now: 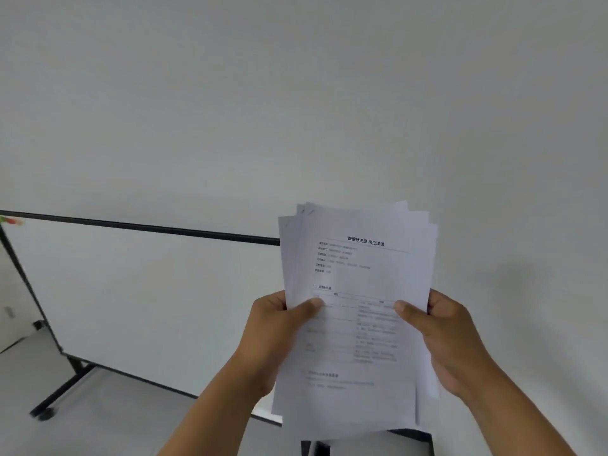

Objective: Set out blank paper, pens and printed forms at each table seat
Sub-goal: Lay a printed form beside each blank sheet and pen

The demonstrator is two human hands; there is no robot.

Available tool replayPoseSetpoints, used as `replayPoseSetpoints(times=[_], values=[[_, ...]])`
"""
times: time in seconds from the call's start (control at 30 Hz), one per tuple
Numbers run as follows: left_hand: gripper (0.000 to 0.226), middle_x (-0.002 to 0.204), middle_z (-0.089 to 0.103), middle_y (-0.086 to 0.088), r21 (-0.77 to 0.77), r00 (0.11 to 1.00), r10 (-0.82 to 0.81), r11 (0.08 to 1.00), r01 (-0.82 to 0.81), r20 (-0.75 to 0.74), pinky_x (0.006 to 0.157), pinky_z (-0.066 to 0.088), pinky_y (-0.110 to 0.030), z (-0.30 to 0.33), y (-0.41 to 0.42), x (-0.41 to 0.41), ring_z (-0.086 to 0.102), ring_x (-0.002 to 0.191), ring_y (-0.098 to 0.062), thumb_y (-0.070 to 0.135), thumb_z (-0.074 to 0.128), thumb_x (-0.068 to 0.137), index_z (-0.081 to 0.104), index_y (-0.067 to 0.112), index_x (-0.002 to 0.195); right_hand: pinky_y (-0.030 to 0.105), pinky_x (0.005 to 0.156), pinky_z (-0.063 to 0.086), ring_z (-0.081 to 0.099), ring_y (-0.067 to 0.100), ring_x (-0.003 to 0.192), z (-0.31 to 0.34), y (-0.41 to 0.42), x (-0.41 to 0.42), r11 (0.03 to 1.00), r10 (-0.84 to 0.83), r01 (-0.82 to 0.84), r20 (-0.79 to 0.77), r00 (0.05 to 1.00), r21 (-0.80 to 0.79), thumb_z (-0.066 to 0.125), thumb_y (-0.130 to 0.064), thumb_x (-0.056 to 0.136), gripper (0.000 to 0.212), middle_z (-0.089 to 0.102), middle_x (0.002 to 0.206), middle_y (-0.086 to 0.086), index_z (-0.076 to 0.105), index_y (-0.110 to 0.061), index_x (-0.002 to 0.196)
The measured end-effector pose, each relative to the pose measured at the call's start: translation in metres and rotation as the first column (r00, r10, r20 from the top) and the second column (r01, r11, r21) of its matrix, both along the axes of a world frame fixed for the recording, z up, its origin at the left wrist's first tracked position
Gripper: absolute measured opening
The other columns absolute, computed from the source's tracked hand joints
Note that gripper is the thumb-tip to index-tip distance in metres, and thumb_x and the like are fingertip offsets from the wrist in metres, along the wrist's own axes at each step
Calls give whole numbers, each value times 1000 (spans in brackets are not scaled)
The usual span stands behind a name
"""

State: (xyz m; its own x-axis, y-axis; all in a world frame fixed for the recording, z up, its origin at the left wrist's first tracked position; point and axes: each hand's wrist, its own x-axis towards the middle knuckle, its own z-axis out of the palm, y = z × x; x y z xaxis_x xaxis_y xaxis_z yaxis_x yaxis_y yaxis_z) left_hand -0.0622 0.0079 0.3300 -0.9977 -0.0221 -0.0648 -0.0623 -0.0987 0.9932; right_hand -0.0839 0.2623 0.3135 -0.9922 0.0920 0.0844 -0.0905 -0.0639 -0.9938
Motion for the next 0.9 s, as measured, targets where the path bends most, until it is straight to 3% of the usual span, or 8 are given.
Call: replayPoseSetpoints(times=[0.27,0.63,0.8,0.9], values=[[27,118,83,-14,53,996,76,996,-74,-39,100,63,-57,52,-47,38,80,108,-38,28,70,106,81,8,122,37,98,56,80,18,109,61,-52,-10,981,196,-194,-79,977,26,68,-1,103,23,84,116,1,80,-13,120],[24,111,85,-10,-9,953,237,970,-242,-189,94,66,-57,83,-113,66,82,101,-33,27,65,110,82,12,117,33,97,59,78,5,108,118,-130,19,933,296,-243,-182,938,265,64,-8,108,30,82,116,-17,75,-31,124],[21,109,85,-9,10,919,330,942,-336,-217,95,66,-58,86,-184,95,83,99,-31,26,68,108,83,12,114,29,90,58,79,5,103,131,-205,37,926,338,-282,-216,916,251,68,-6,106,27,83,112,-14,76,-27,119],[21,110,85,-10,33,902,371,927,-373,-221,97,64,-60,90,-224,117,82,101,-33,25,70,107,84,11,113,34,94,59,79,10,104,136,-249,48,917,376,-325,-225,899,234,70,-5,104,26,84,112,-10,78,-24,120]])
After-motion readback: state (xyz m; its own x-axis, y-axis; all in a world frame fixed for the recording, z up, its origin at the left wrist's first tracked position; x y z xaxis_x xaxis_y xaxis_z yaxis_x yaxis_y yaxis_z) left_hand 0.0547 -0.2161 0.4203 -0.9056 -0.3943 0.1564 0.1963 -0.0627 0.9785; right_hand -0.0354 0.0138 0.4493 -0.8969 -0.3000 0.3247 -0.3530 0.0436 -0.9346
